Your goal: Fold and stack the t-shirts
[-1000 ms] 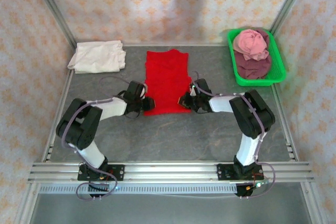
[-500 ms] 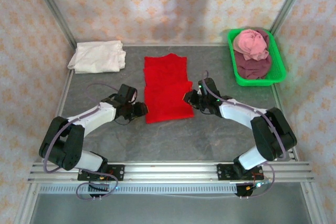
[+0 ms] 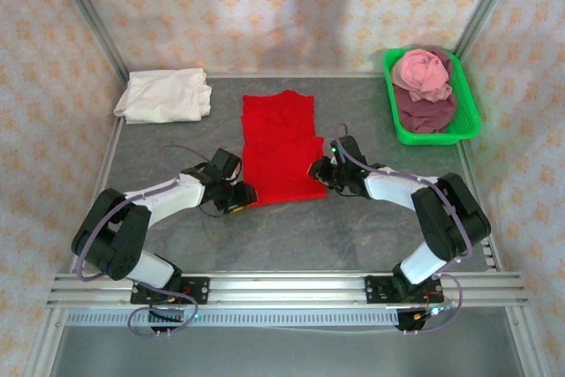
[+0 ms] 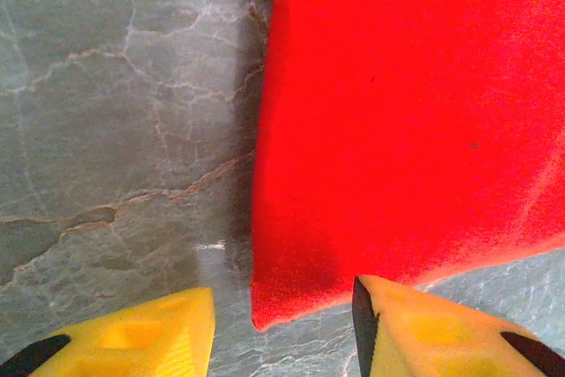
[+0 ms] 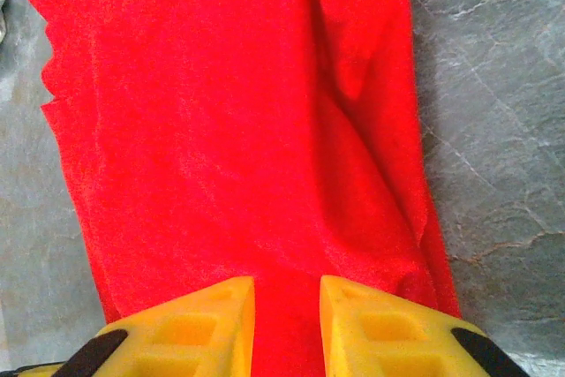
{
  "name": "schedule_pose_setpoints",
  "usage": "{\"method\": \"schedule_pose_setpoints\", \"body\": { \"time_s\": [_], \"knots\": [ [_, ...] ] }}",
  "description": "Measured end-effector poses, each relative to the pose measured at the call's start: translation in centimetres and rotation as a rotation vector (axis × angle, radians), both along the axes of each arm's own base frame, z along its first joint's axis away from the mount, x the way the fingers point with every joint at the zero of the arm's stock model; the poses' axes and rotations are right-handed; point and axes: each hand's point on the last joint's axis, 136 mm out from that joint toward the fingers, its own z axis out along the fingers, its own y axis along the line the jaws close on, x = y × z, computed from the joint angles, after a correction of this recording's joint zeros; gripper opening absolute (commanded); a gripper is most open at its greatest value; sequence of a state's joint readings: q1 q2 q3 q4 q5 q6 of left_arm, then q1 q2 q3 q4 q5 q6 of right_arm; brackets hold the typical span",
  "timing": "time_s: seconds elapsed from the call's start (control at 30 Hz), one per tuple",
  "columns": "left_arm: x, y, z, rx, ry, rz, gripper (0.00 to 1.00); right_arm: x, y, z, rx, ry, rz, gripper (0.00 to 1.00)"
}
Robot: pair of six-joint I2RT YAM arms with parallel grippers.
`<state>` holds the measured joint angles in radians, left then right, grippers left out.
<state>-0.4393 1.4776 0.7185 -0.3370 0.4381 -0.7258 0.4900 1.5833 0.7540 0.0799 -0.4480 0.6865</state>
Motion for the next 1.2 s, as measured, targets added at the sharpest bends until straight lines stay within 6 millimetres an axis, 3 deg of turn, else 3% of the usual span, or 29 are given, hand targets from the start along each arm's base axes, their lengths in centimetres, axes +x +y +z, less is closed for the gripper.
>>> {"method": "schedule_pose_setpoints", "body": {
  "time_s": [0.37, 0.6, 0.77, 1.0, 1.2],
  "knots": [
    [-0.1, -0.8, -0.9, 0.005, 0.017, -0.017, 0.35, -0.5, -0.4, -0.6, -0.008, 0.004, 0.0, 0.25],
    [-0.3, -0.2, -1.3, 0.045, 0.033, -0.004, 0.14, -1.7, -1.3, 0.0, -0.011, -0.016, -0.011, 0.28],
    [0.2, -0.4, -1.0, 0.048, 0.008, -0.008, 0.01, -2.7, -2.6, 0.7, 0.013, -0.029, -0.032, 0.4],
    [0.3, -0.3, -1.1, 0.057, 0.001, -0.01, 0.0, -4.6, -2.8, -0.5, 0.038, 0.041, -0.004, 0.46],
    [0.3, -0.3, -1.1, 0.058, 0.001, -0.01, 0.0, -5.1, -2.2, -0.9, 0.07, 0.07, 0.024, 0.44]
  ]
}}
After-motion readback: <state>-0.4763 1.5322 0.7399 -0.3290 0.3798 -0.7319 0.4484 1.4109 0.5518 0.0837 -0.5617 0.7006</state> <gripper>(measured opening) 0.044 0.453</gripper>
